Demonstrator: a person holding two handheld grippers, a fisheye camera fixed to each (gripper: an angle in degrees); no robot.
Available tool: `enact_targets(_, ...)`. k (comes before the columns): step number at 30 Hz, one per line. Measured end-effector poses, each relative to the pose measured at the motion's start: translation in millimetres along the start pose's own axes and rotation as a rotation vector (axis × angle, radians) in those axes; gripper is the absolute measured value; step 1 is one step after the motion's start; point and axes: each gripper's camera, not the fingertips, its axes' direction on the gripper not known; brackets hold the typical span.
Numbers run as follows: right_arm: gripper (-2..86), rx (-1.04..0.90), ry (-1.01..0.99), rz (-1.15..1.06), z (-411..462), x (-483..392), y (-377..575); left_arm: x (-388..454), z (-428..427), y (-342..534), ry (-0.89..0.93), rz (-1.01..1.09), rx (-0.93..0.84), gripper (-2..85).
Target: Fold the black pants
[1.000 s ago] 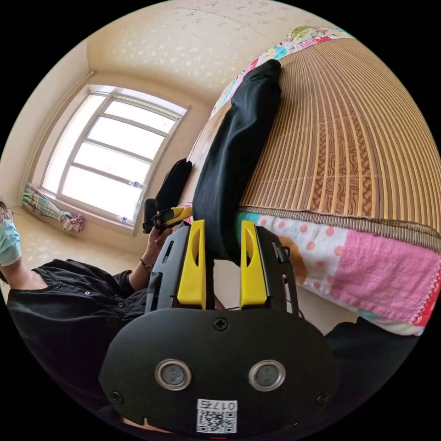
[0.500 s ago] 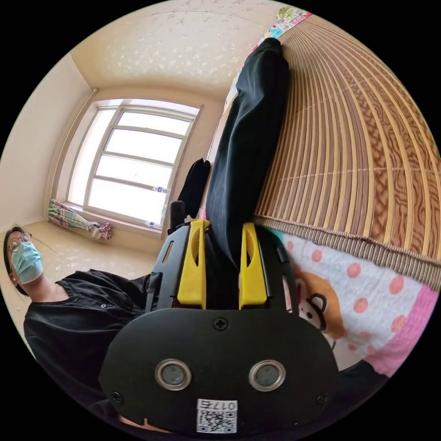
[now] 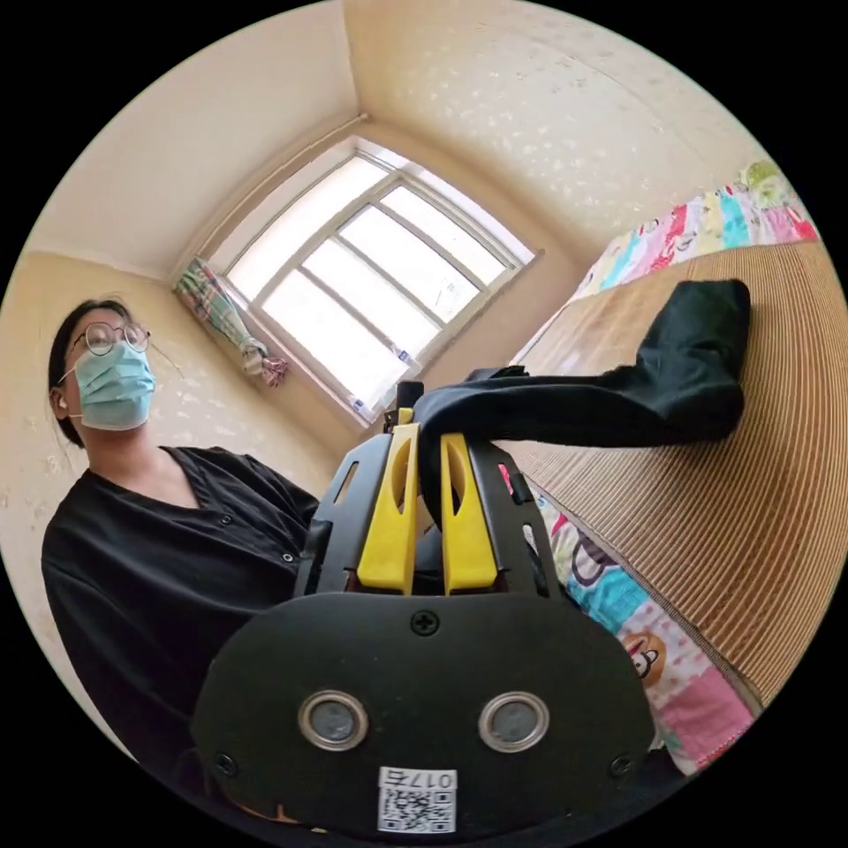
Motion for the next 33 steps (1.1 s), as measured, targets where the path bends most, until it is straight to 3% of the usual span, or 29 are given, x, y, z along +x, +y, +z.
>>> enact_targets(8, 0.4, 0.159, -0.002, -0.482, -63, -211, -130, 208, -14, -112, 0.023, 0.512, 0.172, 6.0)
enact_targets(14, 0.4, 0.246, 0.08, -0.499, -81, -271, -199, 244, -1, -167, -0.068, 0.493, 0.244, 5.7)
enact_targets(17, 0.4, 0.241, 0.184, -0.412, -77, -238, -228, 193, 19, -196, -0.165, 0.383, 0.209, 5.4)
enact_targets(23, 0.3, 0.179, 0.422, -0.103, -46, -69, -302, 24, 59, -277, -0.352, 0.047, 0.085, 5.2)
enact_targets(26, 0.4, 0.209, 0.454, -0.036, -29, -7, -311, -18, 71, -287, -0.437, 0.046, 0.035, 5.2)
enact_targets(30, 0.6, 0.094, 0.563, 0.076, 10, 81, -265, -89, 102, -241, -0.559, -0.05, -0.185, 5.3)
enact_targets(33, 0.9, 0.047, 0.506, 0.132, 23, 127, -187, -113, 108, -166, -0.481, -0.113, -0.232, 5.5)
